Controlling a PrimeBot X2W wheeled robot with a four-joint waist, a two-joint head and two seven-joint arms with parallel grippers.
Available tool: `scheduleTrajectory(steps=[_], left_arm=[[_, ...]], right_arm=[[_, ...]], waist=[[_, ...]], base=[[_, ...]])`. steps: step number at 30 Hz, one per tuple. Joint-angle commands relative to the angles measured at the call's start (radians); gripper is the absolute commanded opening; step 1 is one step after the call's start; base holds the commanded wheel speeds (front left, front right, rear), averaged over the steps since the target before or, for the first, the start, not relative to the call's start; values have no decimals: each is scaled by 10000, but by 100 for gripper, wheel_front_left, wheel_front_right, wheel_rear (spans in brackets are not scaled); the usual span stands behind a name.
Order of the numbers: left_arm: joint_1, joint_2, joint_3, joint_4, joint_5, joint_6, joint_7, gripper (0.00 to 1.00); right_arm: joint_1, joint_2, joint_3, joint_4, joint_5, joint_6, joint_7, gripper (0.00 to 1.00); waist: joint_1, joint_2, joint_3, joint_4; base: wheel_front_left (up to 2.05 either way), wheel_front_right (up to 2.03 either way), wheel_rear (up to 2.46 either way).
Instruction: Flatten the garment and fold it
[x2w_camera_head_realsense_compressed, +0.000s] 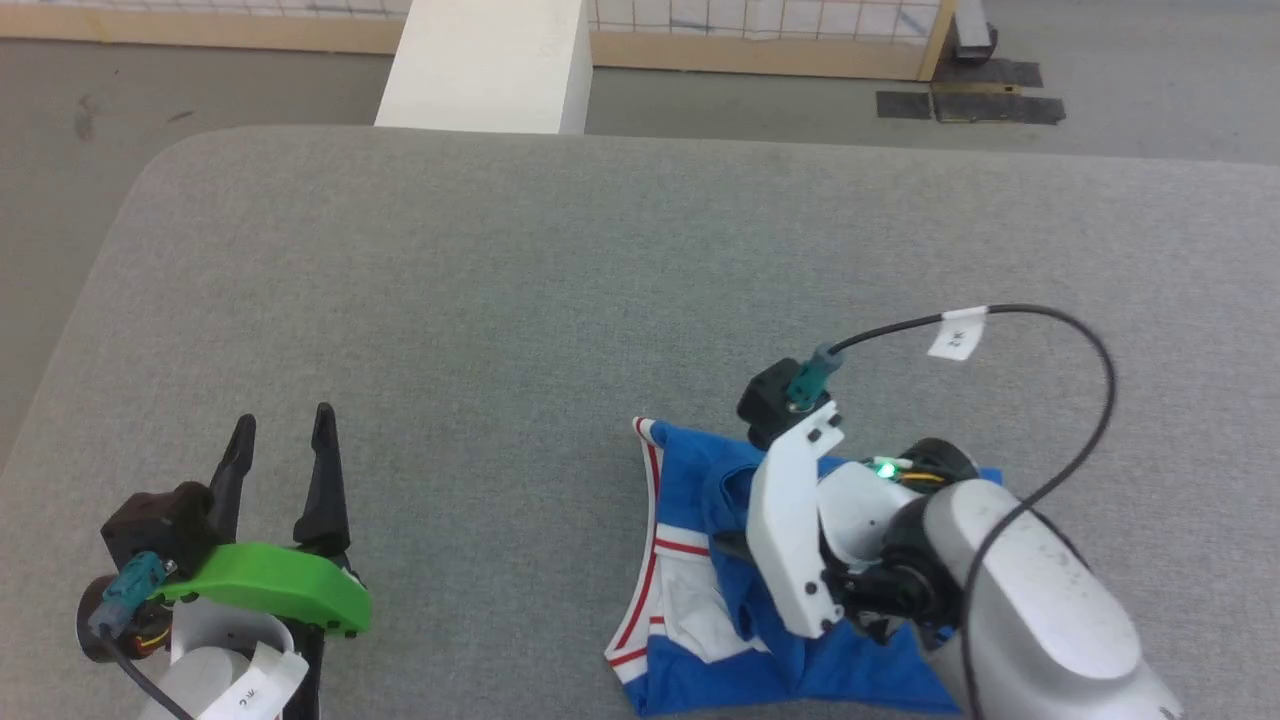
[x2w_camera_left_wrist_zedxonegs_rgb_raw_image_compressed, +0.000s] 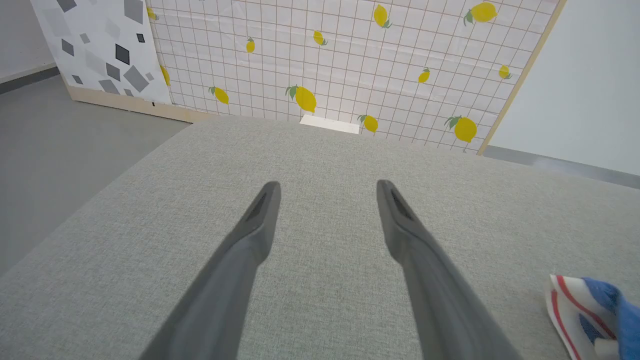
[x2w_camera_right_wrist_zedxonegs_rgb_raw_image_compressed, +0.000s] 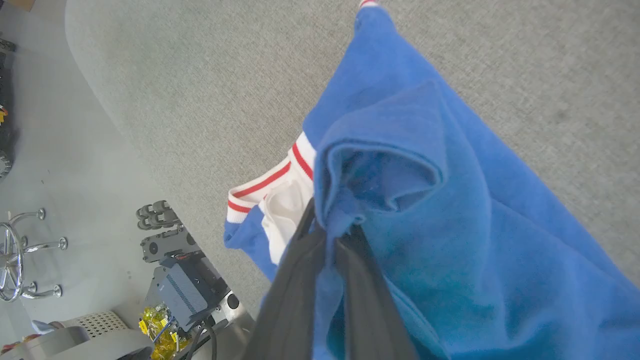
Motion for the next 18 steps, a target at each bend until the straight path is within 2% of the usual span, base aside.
scheduleTrajectory(steps=[1, 8, 9, 10, 11, 18], left_arm=[[-2, -59, -36, 16, -124, 5, -86, 100], [-135, -143, -65, 149, -165, -53, -148, 100], [-141, -147, -59, 161, -172, -56, -155, 100], [-151, -151, -58, 171, -176, -59, -161, 100], [-159, -156, -66, 185, -176, -66, -167, 100], [-178, -108, -57, 400, -224, -139, -193, 100]], right_arm=[[-192, 96, 109, 292, -107, -13, -275, 0], [-491, 358, 729, 1762, -200, -13, -1150, 0], [-516, 403, 759, 1867, -134, -13, -1282, 11], [-549, 447, 798, 1934, -54, -13, -1415, 36], [-598, 490, 891, 1989, 53, -13, -1542, 100], [-924, 627, 1411, 1594, 1039, -13, -1763, 100]], waist=[[0, 0, 123, 123], [0, 0, 303, 249], [0, 0, 319, 242], [0, 0, 335, 237], [0, 0, 340, 224], [0, 0, 83, -47]], base=[[0, 0, 0], [0, 0, 0], [0, 0, 0], [0, 0, 0], [0, 0, 0], [0, 0, 0]])
